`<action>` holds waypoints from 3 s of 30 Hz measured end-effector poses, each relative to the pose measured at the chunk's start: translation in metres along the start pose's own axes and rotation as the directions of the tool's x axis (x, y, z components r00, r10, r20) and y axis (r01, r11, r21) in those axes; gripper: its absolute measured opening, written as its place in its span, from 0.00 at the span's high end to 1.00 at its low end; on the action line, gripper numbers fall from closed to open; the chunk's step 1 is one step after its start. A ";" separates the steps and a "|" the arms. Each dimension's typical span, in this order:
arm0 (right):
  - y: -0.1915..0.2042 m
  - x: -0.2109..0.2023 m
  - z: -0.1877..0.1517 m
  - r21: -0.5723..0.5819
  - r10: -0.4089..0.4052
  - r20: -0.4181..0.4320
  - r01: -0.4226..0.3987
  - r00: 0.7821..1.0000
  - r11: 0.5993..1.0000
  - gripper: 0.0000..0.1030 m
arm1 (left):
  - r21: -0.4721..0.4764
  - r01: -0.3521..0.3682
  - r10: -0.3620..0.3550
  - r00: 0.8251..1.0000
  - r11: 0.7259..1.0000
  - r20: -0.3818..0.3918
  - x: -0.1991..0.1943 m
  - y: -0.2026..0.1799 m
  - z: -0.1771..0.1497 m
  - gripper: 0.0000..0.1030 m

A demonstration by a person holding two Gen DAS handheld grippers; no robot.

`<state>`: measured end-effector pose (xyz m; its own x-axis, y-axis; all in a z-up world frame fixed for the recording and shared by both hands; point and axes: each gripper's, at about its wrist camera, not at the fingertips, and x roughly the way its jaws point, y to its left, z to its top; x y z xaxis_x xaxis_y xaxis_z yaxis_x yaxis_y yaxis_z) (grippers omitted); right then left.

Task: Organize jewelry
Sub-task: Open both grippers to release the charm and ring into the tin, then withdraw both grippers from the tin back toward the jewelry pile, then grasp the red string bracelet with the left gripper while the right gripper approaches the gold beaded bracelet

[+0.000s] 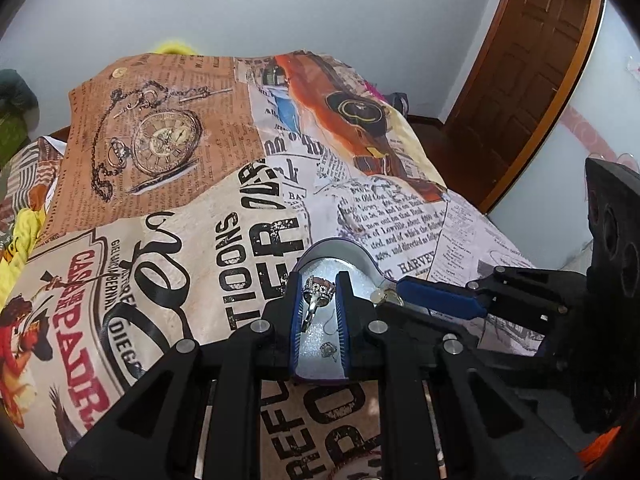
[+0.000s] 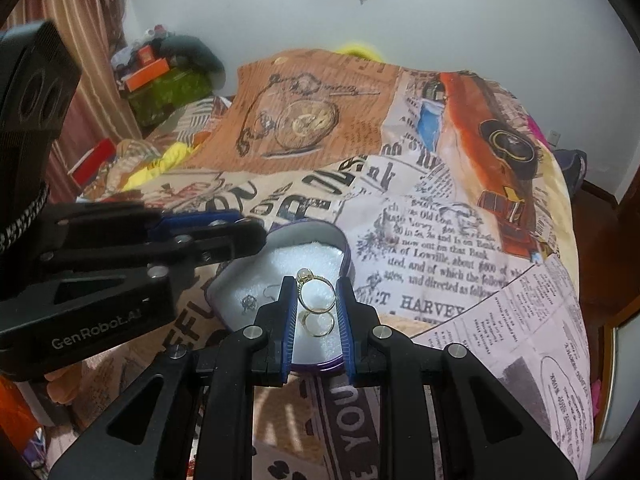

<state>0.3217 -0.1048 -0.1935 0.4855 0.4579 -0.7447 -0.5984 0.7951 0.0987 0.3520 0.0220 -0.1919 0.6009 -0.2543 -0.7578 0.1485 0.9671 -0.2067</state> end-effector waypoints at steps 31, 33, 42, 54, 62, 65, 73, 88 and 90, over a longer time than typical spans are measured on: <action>0.018 -0.015 0.004 -0.052 -0.053 -0.032 0.051 0.998 0.997 0.79 | 0.015 -0.065 0.064 0.997 0.998 0.047 -0.065 -0.005 -0.007 0.80; 0.020 -0.024 0.005 -0.051 -0.053 -0.022 0.052 0.998 0.997 0.79 | 0.018 -0.074 0.073 0.996 0.997 0.058 -0.076 -0.007 -0.010 0.80; 0.033 -0.067 0.004 -0.048 -0.062 0.040 0.064 0.997 0.997 0.58 | 0.025 -0.106 0.103 0.990 0.994 0.097 -0.119 -0.013 -0.028 0.67; 0.050 -0.105 -0.021 -0.034 -0.069 0.073 0.072 0.995 0.997 0.56 | 0.030 -0.130 0.128 0.990 0.991 0.057 -0.145 -0.015 -0.079 0.61; 0.053 -0.100 -0.047 -0.014 -0.078 0.020 0.078 0.997 0.997 0.56 | -0.004 -0.092 0.091 0.994 0.996 -0.053 -0.122 -0.013 -0.119 0.61; 0.052 -0.096 -0.056 -0.005 -0.081 -0.004 0.081 0.997 0.997 0.56 | -0.008 -0.060 0.059 0.994 0.998 -0.097 -0.110 -0.017 -0.131 0.61; 0.049 -0.087 -0.079 0.022 -0.061 -0.066 0.063 0.996 0.998 0.56 | -0.029 -0.041 0.036 0.988 0.999 -0.150 -0.085 -0.018 -0.150 0.61; 0.054 -0.062 -0.086 0.025 -0.021 -0.126 0.024 0.992 0.999 0.56 | -0.055 -0.058 0.054 0.996 0.997 -0.074 -0.086 0.001 -0.147 0.94; 0.055 -0.060 -0.085 0.023 -0.018 -0.123 0.021 0.992 1.000 0.56 | -0.061 -0.083 0.079 0.995 0.995 -0.057 -0.091 0.006 -0.144 0.94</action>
<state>0.2055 -0.1226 -0.1991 0.4141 0.3908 -0.8221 -0.5732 0.8135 0.0979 0.1855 0.0489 -0.2132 0.5648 -0.1770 -0.8060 0.0501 0.9823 -0.1806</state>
